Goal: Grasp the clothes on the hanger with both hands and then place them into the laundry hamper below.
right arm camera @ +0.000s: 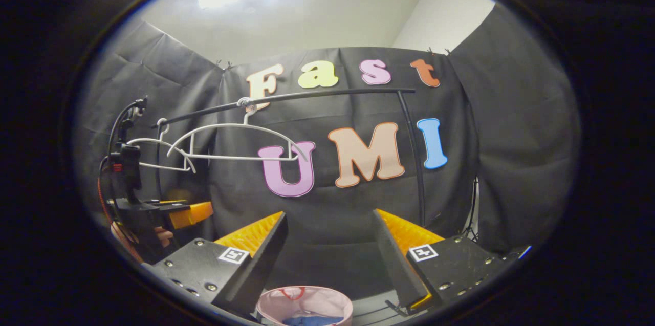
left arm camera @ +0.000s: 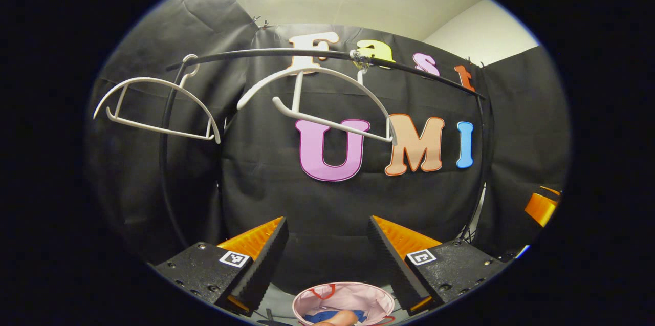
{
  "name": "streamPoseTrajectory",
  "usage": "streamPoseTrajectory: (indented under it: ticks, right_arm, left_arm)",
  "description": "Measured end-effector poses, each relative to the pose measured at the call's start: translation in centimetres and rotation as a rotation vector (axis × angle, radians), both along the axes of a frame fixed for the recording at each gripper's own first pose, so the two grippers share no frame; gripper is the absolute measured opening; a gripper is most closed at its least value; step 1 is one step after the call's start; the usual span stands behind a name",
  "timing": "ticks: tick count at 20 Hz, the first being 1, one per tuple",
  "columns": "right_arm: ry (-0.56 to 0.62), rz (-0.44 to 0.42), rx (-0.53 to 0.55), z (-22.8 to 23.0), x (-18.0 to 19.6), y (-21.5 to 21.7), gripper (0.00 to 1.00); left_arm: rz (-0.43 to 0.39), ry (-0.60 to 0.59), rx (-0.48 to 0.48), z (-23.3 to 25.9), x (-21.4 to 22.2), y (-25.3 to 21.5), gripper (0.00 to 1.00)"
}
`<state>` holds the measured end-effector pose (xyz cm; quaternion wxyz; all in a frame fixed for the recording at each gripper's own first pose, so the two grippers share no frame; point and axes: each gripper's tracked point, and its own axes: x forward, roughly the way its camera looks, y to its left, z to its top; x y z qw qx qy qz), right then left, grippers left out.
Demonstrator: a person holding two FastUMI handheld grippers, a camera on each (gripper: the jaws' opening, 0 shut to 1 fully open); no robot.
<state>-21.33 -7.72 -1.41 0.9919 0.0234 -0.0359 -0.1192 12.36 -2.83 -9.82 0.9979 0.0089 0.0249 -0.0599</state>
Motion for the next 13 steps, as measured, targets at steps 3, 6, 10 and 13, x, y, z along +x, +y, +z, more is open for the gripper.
streamPoseTrajectory:
  ticks: [3,6,10,13]
  right_arm:
    - [-0.007,0.017,-0.007,0.2,-0.6,0.3,0.98]
    - [-0.012,0.027,-0.021,0.1,-0.7,0.8,0.96]
    - [0.014,0.055,-0.060,-1.0,-0.5,2.1,0.96]
    - [0.026,0.075,-0.084,-1.4,-0.1,2.8,0.96]
  left_arm:
    - [0.004,-0.030,0.003,0.7,-0.4,-0.5,0.96]
    - [-0.001,-0.035,-0.007,1.0,-0.7,-0.9,0.96]
    - [0.015,-0.034,0.007,0.9,-0.7,-0.4,0.96]
    - [0.018,-0.024,0.016,0.5,-0.9,-0.6,0.96]
